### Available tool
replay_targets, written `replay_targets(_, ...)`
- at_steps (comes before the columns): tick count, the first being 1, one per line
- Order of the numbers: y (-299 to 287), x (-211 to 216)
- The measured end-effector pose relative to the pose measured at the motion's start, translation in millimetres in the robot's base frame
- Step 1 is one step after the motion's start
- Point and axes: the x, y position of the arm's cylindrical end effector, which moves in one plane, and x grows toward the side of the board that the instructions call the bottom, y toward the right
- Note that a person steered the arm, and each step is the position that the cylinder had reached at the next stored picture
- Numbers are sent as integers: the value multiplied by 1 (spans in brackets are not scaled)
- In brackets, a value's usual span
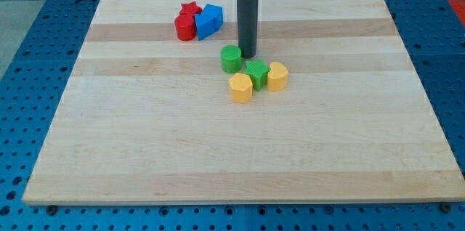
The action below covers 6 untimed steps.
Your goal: Move the green circle towards the yellow hexagon
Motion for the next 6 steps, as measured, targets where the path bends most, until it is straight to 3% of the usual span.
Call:
replay_targets(2, -9, -15)
replay_targets(6, -59, -5)
